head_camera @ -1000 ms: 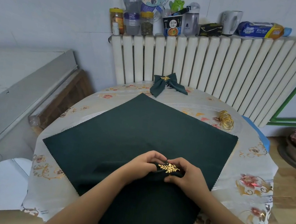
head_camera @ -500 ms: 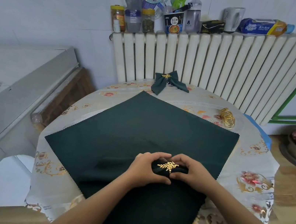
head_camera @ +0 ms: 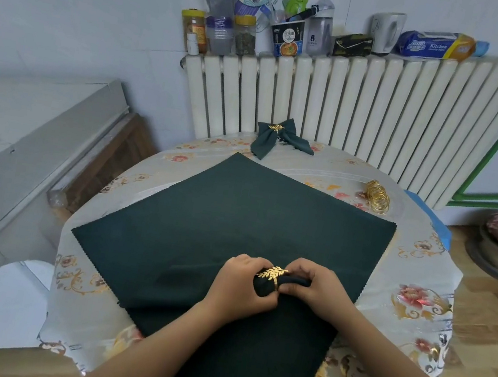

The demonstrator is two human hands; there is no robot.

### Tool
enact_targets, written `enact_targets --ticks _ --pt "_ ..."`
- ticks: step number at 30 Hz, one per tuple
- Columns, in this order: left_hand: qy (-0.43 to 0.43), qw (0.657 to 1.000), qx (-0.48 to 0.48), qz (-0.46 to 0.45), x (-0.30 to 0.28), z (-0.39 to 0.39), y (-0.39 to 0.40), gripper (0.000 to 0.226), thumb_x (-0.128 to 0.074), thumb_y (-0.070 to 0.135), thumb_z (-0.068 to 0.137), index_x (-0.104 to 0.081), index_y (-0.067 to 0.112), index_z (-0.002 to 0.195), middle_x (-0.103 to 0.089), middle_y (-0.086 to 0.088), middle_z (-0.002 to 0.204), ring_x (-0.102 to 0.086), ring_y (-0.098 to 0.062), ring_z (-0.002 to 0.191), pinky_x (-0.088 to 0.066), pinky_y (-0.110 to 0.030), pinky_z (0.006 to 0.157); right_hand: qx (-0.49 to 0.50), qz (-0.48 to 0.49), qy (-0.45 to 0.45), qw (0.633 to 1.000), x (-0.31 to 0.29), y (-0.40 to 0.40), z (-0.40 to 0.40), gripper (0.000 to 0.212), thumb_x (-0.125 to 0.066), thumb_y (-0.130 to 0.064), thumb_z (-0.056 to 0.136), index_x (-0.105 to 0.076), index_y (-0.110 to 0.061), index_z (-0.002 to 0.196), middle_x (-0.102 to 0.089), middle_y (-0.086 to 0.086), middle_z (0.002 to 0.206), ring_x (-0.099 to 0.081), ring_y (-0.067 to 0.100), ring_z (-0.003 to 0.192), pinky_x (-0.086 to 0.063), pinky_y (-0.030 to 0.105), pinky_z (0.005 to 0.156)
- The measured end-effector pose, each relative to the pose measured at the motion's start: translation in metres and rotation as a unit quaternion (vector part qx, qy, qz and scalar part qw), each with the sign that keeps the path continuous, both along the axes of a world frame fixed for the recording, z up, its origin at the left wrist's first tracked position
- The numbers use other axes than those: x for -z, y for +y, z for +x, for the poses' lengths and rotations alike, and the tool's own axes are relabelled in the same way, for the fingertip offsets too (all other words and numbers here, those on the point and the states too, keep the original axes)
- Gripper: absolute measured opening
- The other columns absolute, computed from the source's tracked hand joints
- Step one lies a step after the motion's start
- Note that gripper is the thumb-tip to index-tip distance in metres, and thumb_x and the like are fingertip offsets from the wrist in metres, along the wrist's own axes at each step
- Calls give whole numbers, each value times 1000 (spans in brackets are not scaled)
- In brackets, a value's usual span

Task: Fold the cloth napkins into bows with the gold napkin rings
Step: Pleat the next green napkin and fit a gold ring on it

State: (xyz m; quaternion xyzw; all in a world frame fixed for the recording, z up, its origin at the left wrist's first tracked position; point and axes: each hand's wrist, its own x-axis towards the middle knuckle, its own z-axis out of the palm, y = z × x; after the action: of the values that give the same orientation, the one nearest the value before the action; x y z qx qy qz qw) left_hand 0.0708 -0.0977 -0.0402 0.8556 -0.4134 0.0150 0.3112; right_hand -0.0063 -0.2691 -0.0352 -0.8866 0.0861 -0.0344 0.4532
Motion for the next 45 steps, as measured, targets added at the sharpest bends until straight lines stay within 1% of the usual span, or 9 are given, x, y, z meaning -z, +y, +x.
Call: enact_targets --ticks 6,13,19,25,30,34,38,42,45 --pt "59 997 4 44 -6 5 6 40 -69 39 72 -60 22 107 -60 12 99 -50 -2 94 -40 -14 80 24 -13 -16 999 3 4 -1 25 -79 -22 73 -60 -37 78 -70 -11 83 -62 1 82 -44 15 73" --pt "28 987 28 154 -19 11 -2 49 -70 52 72 -54 23 109 -56 10 105 -46 -7 101 -40 -22 82 35 -34 -32 998 5 7 -3 29 -78 -21 74 -56 -40 76 -69 -11 80 -63 5 81 -47 25 75" --pt "66 993 12 101 -13 13 8 37 -73 45 71 -53 27 96 -54 13 97 -48 -3 95 -42 -19 77 26 -38 -32 998 5 8 -4 27 -76 -21 76 -57 -40 78 -68 -14 81 -61 -1 80 -46 20 73" --pt "97 992 13 82 -13 14 14 36 -73 42 71 -54 32 99 -55 15 99 -47 0 97 -40 -15 79 25 -42 -39 998 6 8 -3 26 -76 -21 76 -57 -40 78 -68 -13 81 -61 0 80 -45 19 72" --pt "77 994 15 72 -10 12 22 44 -72 40 73 -54 32 112 -53 17 109 -43 0 108 -39 -20 94 25 -52 -45 997 6 8 -4 28 -76 -23 77 -55 -41 78 -67 -15 80 -60 -2 81 -42 12 69" --pt "37 999 -8 14 -4 10 50 54 -70 45 75 -51 31 124 -43 25 119 -33 6 119 -24 -11 103 4 -55 -17 998 4 7 -4 27 -75 -27 78 -52 -38 88 -63 -14 90 -58 5 88 -44 21 78" --pt "125 988 -42 -80 0 5 60 28 -66 36 85 -62 33 113 -54 22 117 -45 7 116 -37 -25 105 -37 -161 -71 984 -2 16 2 56 -67 -52 77 -49 -37 127 -45 -25 121 -36 -1 116 -26 23 101" --pt "171 980 -81 -53 -5 8 49 23 -68 39 82 -59 54 96 -54 21 105 -49 3 107 -38 -38 103 -56 -142 -102 983 -4 32 13 38 -65 -42 83 -60 -34 120 -57 -21 118 -43 0 113 -30 25 101" --pt "182 978 -103 -15 -8 11 45 18 -69 43 80 -59 53 90 -53 20 103 -47 -1 107 -32 -32 102 -41 -98 -85 991 0 34 11 28 -66 -31 85 -63 -29 113 -61 -20 108 -51 -1 108 -38 19 96"
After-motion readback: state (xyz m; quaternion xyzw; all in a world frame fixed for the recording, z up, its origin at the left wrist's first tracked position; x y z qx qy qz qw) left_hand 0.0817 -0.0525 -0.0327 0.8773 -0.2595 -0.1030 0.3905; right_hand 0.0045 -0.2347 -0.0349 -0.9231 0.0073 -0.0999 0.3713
